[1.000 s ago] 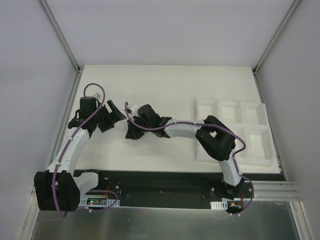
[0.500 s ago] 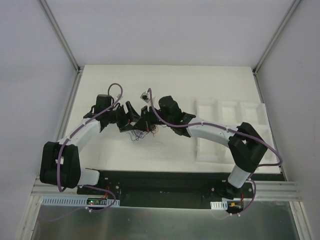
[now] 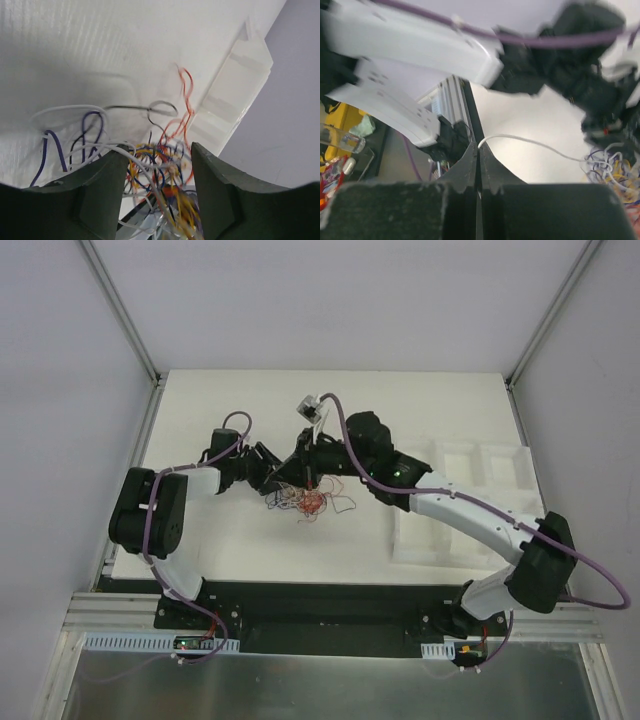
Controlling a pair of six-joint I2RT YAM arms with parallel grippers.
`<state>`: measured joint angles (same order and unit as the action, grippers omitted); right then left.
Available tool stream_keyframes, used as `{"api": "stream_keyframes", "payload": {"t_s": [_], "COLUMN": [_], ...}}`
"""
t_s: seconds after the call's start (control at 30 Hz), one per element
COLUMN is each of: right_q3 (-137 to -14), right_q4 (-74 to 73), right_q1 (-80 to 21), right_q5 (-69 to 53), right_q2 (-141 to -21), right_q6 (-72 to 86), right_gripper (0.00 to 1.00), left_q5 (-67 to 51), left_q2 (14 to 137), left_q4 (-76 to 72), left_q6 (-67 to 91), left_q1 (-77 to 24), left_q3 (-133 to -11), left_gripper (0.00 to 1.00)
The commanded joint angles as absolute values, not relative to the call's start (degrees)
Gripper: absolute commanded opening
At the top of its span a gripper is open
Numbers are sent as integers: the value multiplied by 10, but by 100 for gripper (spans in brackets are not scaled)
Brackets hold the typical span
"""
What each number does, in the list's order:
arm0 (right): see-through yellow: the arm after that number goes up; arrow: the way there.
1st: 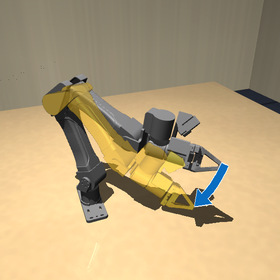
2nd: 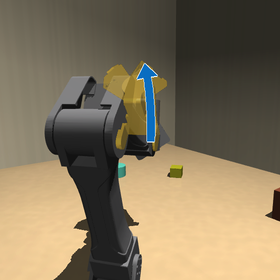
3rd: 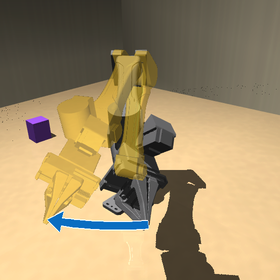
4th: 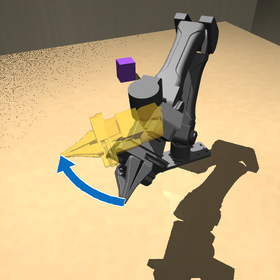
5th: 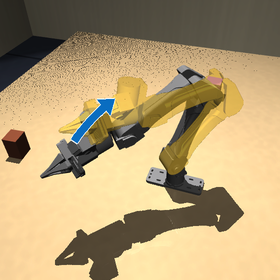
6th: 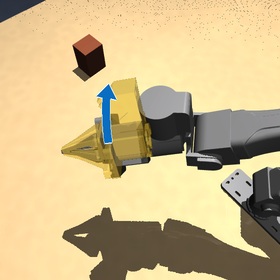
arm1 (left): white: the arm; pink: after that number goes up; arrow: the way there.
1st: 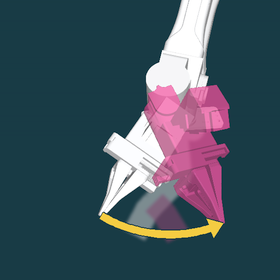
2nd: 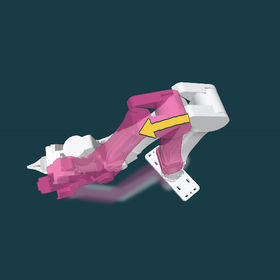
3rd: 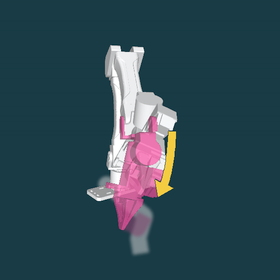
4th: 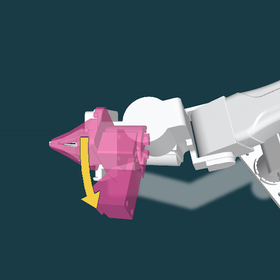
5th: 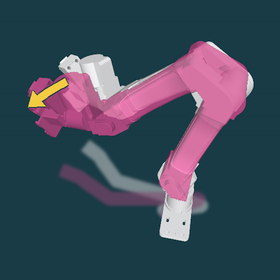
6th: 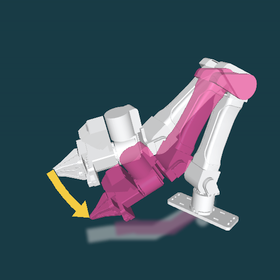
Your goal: Untangle the cables
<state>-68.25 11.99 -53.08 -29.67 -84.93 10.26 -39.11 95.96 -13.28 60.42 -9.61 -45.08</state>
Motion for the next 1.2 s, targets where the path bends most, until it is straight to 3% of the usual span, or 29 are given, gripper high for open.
{"api": "stream_keyframes", "payload": {"t_s": [0.0,0.2,0.3,0.43,0.63,0.77,0.83,0.9,0.93,1.03,1.17], "right_q3": [-840,-1004,-1060,-1106,-1200,-1116,-1043,-974,-943,-901,-944], "right_q4": [67,-12,-40,-47,-106,-106,-96,-81,-70,-59,-90], "right_q1": [-533,-509,-483,-474,-462,-461,-462,-462,-462,-462,-462], "right_q5": [-313,-288,-287,-272,-242,-222,-209,-193,-183,-170,-171], "right_q2": [-791,-789,-816,-817,-798,-748,-729,-714,-707,-687,-675], "right_q6": [63,33,41,34,-19,-39,-39,-33,-27,-21,-31], "right_gripper": [0,0,0,0,0,0,0,0,0,0,0], "left_q5": [-346,-309,-261,-214,-271,-291,-296,-305,-313,-286,-297], "left_q2": [997,963,890,812,821,786,761,745,740,728,719], "left_q4": [-201,-220,-145,-50,17,25,33,46,48,72,72], "left_q6": [664,655,594,548,529,498,469,447,435,393,351], "left_q1": [-100,-73,-56,-19,79,124,124,123,122,121,118], "left_q3": [-459,-398,-397,-406,-439,-459,-481,-500,-510,-522,-526], "left_gripper": [49,13,0,0,0,0,17,60,74,83,78]}}
